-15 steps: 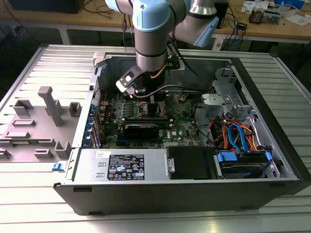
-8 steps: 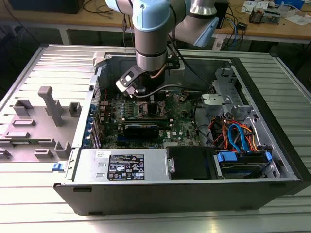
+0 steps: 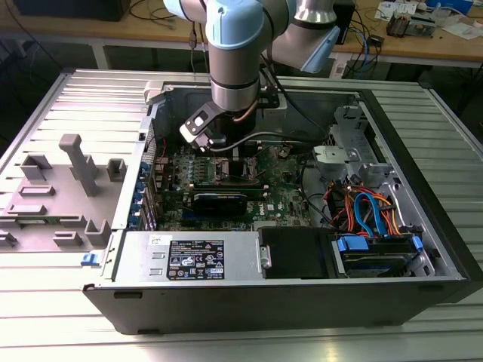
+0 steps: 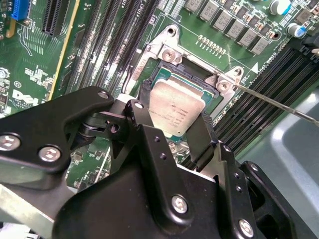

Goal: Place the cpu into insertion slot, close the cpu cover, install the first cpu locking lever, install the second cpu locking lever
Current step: 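Place the cpu into insertion slot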

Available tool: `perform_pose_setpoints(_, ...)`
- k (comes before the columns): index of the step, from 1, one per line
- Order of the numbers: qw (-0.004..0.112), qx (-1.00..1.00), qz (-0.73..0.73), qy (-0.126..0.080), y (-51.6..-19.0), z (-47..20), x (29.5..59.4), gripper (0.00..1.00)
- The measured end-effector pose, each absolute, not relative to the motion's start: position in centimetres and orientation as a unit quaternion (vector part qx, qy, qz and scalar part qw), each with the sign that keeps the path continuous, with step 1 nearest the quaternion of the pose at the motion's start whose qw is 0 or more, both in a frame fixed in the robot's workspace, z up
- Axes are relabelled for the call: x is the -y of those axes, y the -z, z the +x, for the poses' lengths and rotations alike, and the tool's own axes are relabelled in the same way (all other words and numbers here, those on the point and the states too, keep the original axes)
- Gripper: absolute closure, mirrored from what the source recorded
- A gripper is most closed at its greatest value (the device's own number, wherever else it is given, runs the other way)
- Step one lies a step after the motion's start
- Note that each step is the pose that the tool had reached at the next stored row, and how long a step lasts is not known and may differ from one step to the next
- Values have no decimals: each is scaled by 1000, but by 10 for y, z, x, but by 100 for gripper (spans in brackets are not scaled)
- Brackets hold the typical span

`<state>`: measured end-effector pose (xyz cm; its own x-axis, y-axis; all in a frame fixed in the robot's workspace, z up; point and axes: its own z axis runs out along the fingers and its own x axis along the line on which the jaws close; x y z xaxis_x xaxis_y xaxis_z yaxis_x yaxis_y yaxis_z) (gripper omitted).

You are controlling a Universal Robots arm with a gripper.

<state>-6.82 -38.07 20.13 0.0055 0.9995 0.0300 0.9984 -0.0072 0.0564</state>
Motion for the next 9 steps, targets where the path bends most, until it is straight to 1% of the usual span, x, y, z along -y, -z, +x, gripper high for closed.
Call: perform_pose_setpoints(9,9,-705,709,-31,-201,-68,381,46)
